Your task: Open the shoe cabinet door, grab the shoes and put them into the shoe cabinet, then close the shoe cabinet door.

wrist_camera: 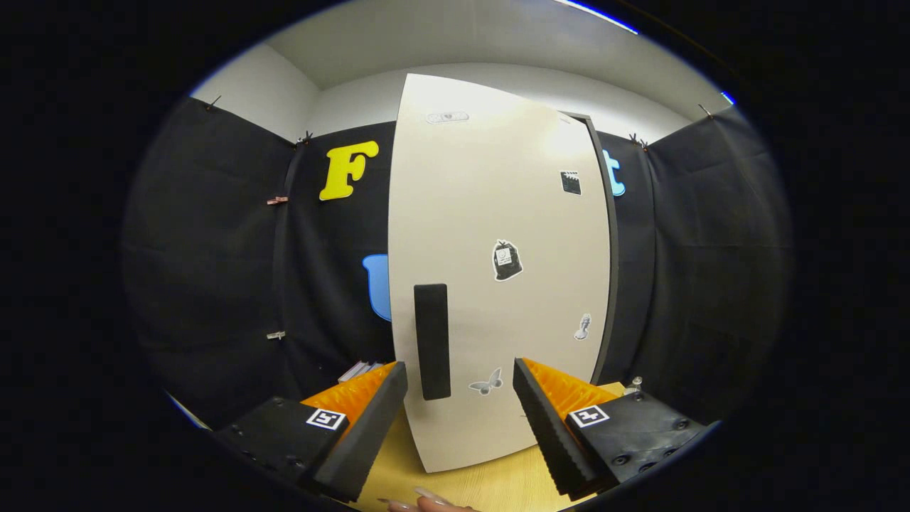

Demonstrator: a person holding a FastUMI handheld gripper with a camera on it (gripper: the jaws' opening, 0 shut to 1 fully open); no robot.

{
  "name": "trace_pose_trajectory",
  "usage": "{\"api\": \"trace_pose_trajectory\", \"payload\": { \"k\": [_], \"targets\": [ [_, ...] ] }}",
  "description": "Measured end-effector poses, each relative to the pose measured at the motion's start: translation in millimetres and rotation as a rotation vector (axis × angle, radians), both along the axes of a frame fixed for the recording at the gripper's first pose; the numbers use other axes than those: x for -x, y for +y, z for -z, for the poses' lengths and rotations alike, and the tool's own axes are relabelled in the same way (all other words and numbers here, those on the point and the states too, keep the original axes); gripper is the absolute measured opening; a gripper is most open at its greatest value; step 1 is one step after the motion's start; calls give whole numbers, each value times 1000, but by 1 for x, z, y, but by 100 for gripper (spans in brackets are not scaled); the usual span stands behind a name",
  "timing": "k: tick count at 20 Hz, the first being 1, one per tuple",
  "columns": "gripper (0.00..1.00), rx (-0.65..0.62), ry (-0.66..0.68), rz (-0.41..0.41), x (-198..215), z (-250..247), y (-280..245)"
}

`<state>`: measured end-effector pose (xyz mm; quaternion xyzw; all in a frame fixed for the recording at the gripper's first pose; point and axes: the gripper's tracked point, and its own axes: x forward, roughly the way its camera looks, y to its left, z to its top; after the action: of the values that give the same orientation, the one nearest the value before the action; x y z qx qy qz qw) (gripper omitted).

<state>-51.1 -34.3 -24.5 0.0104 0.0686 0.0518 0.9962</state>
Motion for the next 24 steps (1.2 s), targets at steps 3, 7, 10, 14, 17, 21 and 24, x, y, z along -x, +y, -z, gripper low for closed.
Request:
{"api": "trace_pose_trajectory", "payload": {
  "k": [3, 7, 10, 14, 17, 21, 24],
  "targets": [
    [98, 9, 4, 4, 2, 0, -1],
    [98, 7, 14, 13, 4, 2, -6],
    [98, 11, 20, 17, 3, 3, -9],
    [98, 24, 17, 20, 2, 2, -10],
    [98, 35, 26, 20, 0, 4, -10],
    [98, 38, 33, 19, -1, 5, -9],
    [98, 37, 26, 25, -1, 3, -10]
  ]
}}
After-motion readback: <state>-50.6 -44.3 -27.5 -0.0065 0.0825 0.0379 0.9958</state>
